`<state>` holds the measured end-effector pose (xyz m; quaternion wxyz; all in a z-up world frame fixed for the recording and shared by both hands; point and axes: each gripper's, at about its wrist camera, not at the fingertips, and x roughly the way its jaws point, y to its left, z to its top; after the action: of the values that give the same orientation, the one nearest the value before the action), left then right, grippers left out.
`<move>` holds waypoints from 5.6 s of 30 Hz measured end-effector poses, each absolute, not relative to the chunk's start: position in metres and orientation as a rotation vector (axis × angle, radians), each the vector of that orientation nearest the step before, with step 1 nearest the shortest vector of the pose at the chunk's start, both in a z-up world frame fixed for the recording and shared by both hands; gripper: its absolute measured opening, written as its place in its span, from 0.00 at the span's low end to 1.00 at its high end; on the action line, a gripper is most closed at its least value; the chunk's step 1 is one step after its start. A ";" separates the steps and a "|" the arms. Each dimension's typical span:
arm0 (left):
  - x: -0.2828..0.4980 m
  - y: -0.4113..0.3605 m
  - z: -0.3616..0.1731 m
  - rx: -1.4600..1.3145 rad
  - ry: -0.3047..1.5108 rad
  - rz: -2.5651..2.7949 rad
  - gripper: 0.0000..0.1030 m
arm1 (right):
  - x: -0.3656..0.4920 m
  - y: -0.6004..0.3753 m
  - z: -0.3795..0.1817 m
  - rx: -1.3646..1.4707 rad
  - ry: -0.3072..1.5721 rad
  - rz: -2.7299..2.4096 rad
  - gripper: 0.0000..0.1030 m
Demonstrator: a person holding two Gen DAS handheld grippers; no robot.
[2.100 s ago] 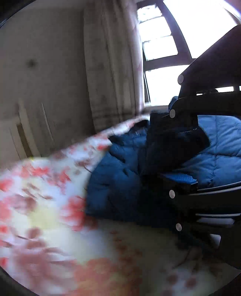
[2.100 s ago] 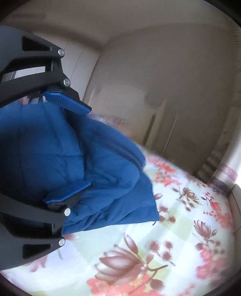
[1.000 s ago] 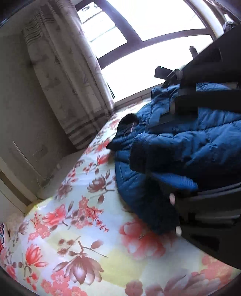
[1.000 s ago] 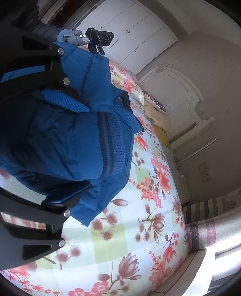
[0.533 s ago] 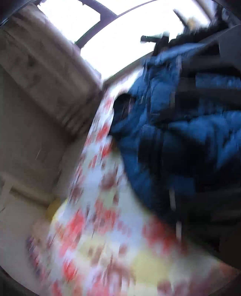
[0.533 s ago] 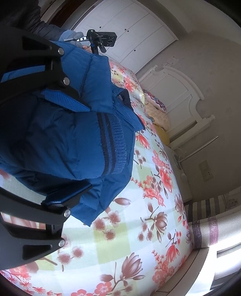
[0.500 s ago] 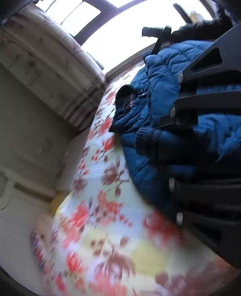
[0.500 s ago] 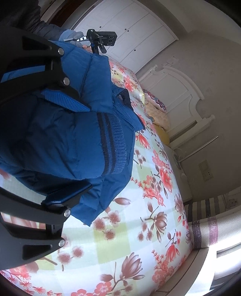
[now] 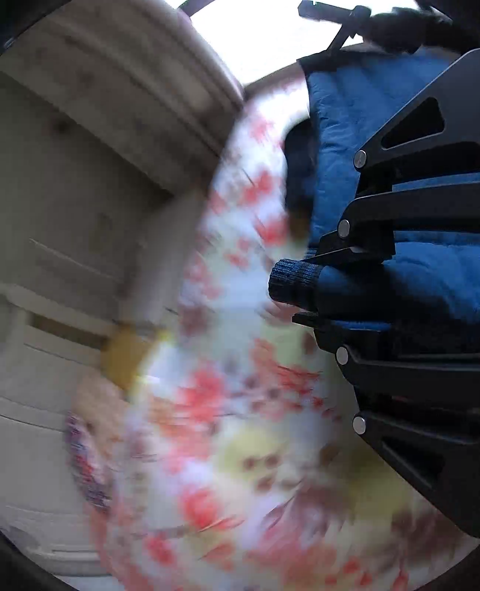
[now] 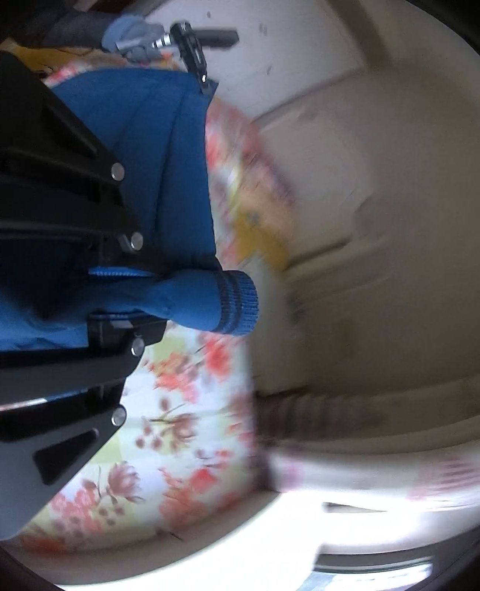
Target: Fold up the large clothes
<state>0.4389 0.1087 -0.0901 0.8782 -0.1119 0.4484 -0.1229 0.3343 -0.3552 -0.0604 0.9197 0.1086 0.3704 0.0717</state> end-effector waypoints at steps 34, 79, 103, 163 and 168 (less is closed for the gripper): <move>0.442 -0.056 -0.129 0.098 0.973 -0.214 0.96 | 0.401 -0.189 -0.137 -0.088 0.895 0.211 0.57; 0.431 0.055 -0.117 -0.245 0.919 -0.197 0.96 | 0.365 -0.333 -0.135 0.247 0.807 -0.008 0.71; 0.423 -0.056 -0.116 0.095 0.986 -0.202 0.96 | 0.373 -0.167 -0.115 -0.225 0.881 0.128 0.79; 0.316 0.044 -0.118 0.088 0.823 -0.024 0.96 | 0.272 -0.297 -0.129 0.140 0.789 -0.002 0.95; 0.315 0.044 -0.119 0.089 0.813 -0.023 0.96 | 0.279 -0.297 -0.136 0.140 0.801 0.015 0.98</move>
<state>0.3153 0.0435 -0.1189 0.9175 0.0435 0.3952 -0.0111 0.2790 -0.2972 -0.1363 0.9185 0.0680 0.3895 0.0075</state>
